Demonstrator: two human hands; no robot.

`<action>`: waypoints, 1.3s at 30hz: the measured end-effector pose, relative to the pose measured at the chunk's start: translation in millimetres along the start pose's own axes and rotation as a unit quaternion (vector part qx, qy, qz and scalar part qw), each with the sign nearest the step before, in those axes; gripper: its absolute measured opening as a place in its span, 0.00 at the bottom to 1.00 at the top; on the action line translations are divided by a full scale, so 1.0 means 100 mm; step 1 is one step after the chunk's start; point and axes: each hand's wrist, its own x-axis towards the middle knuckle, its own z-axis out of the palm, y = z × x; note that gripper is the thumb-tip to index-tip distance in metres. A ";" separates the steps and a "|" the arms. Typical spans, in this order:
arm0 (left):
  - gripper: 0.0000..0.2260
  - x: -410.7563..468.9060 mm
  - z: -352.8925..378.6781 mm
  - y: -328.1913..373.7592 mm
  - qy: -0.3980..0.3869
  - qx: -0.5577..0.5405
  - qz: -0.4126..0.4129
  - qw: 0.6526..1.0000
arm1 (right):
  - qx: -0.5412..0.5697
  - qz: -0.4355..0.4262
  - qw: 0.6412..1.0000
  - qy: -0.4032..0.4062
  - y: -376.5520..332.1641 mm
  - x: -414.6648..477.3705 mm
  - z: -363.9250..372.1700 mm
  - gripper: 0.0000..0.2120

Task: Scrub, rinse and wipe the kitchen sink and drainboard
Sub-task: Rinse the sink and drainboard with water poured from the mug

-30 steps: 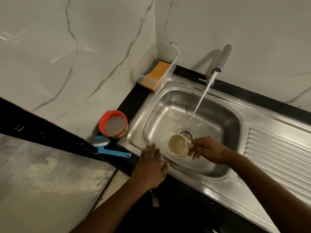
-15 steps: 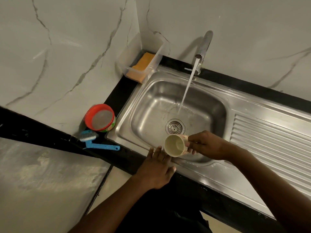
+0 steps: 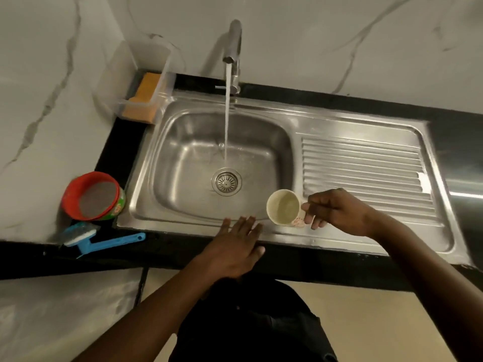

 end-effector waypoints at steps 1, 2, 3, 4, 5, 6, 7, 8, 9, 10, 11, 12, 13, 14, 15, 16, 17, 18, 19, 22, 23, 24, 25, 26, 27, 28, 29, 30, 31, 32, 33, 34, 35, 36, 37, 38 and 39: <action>0.32 0.05 0.01 0.07 -0.002 0.004 0.022 1.000 | -0.016 0.003 1.000 0.000 0.02 -0.04 0.01 0.15; 0.32 0.11 0.03 0.13 -0.005 0.009 0.039 0.999 | -0.030 0.004 1.000 -0.004 0.04 -0.08 0.01 0.15; 0.33 0.15 0.05 0.18 -0.006 0.014 0.053 0.998 | -0.041 0.005 0.999 -0.008 0.06 -0.11 0.01 0.14; 0.33 0.20 0.07 0.23 -0.004 0.019 0.063 0.998 | -0.048 0.005 0.999 -0.010 0.08 -0.15 -0.01 0.14; 0.33 0.23 0.08 0.27 -0.001 0.024 0.067 0.997 | -0.052 0.006 0.999 -0.010 0.10 -0.18 -0.04 0.14; 0.33 0.25 0.08 0.32 0.001 0.029 0.064 0.998 | -0.054 0.006 0.998 -0.008 0.13 -0.23 -0.07 0.14; 0.33 0.27 0.10 0.36 0.004 0.033 0.054 0.998 | -0.056 0.006 0.998 -0.008 0.16 -0.27 -0.10 0.14; 0.33 0.28 0.11 0.40 0.007 0.035 0.040 0.999 | -0.058 0.006 0.998 -0.008 0.20 -0.32 -0.14 0.14; 0.33 0.30 0.12 0.45 0.012 0.038 0.024 0.999 | -0.058 0.006 0.998 -0.006 0.25 -0.37 -0.18 0.14; 0.33 0.33 0.14 0.50 0.019 0.041 0.006 0.999 | -0.053 0.008 0.999 -0.002 0.31 -0.43 -0.23 0.14; 0.34 0.36 0.16 0.57 0.029 0.043 -0.013 0.999 | -0.042 0.010 0.999 0.002 0.38 -0.48 -0.29 0.15; 0.34 0.40 0.18 0.62 0.037 0.039 -0.033 0.998 | -0.029 0.013 0.999 0.005 0.45 -0.54 -0.34 0.15; 0.35 0.43 0.19 0.67 0.044 0.031 -0.050 0.997 | -0.016 0.016 1.000 0.008 0.51 -0.58 -0.38 0.15; 0.36 0.46 0.20 0.75 0.047 0.026 -0.060 0.997 | -0.009 0.018 1.000 0.011 0.57 -0.64 -0.42 0.15; 0.36 0.49 0.21 0.82 0.048 0.025 -0.061 0.997 | -0.009 0.020 1.000 0.015 0.63 -0.69 -0.46 0.15; 0.36 0.51 0.21 0.89 0.046 0.029 -0.055 0.997 | -0.013 0.021 1.000 0.018 0.68 -0.73 -0.49 0.16; 0.36 0.51 0.22 0.94 0.043 0.035 -0.047 0.997 | -0.021 0.021 0.999 0.021 0.71 -0.76 -0.51 0.16; 0.36 0.52 0.22 0.99 0.040 0.042 -0.041 0.997 | -0.030 0.019 0.999 0.023 0.73 -0.78 -0.53 0.16; 0.36 0.53 0.23 1.05 0.036 0.047 -0.038 0.998 | -0.044 0.014 0.999 0.023 0.75 -0.80 -0.54 0.16; 0.36 0.54 0.27 1.17 0.030 0.052 -0.036 0.998 | -0.090 -0.004 0.996 0.022 0.77 -0.83 -0.55 0.14; 0.37 0.55 0.28 1.20 0.031 0.056 -0.034 0.997 | -0.102 -0.012 0.995 0.020 0.76 -0.82 -0.54 0.14; 0.37 0.56 0.30 1.24 0.033 0.060 -0.032 0.997 | -0.113 -0.024 0.993 0.019 0.76 -0.82 -0.52 0.14; 0.37 0.58 0.32 1.26 0.036 0.063 -0.029 0.997 | -0.126 -0.038 0.991 0.017 0.76 -0.81 -0.50 0.14; 0.37 0.61 0.34 1.28 0.038 0.064 -0.024 0.997 | -0.140 -0.052 0.989 0.016 0.76 -0.81 -0.49 0.14; 0.37 0.64 0.36 1.30 0.038 0.064 -0.017 0.997 | -0.153 -0.064 0.986 0.015 0.75 -0.80 -0.49 0.15; 0.37 0.67 0.37 1.32 0.037 0.063 -0.010 0.997 | -0.161 -0.071 0.984 0.014 0.75 -0.79 -0.49 0.15; 0.37 0.69 0.37 1.35 0.034 0.062 -0.004 0.997 | -0.164 -0.075 0.983 0.013 0.75 -0.80 -0.50 0.15; 0.36 0.72 0.38 1.37 0.032 0.061 -0.001 0.998 | -0.160 -0.077 0.984 0.010 0.76 -0.81 -0.51 0.15; 0.36 0.74 0.38 1.40 0.031 0.059 0.001 0.998 | -0.147 -0.074 0.986 0.005 0.78 -0.83 -0.53 0.15; 0.36 0.76 0.38 1.43 0.034 0.055 0.003 0.998 | -0.127 -0.067 0.990 0.001 0.80 -0.86 -0.56 0.16; 0.36 0.78 0.37 1.45 0.038 0.051 0.006 0.998 | -0.106 -0.058 0.993 -0.001 0.84 -0.89 -0.58 0.16; 0.36 0.80 0.37 1.49 0.041 0.048 0.008 0.998 | -0.088 -0.050 0.995 0.000 0.88 -0.92 -0.62 0.16; 0.36 0.83 0.36 1.52 0.042 0.047 0.008 0.998 | -0.072 -0.044 0.996 0.002 0.93 -0.96 -0.67 0.16; 0.36 0.87 0.37 1.56 0.040 0.049 0.008 0.998 | -0.058 -0.040 0.998 0.004 0.99 -1.01 -0.72 0.16; 0.37 0.90 0.36 1.60 0.037 0.052 0.008 0.998 | -0.046 -0.036 0.998 0.008 1.05 -1.05 -0.77 0.15; 0.37 0.94 0.36 1.65 0.035 0.054 0.009 0.998 | -0.040 -0.032 0.999 0.012 1.11 -1.10 -0.81 0.15; 0.37 1.00 0.35 1.71 0.033 0.056 0.013 0.998 | -0.039 -0.027 0.999 0.018 1.18 -1.16 -0.87 0.15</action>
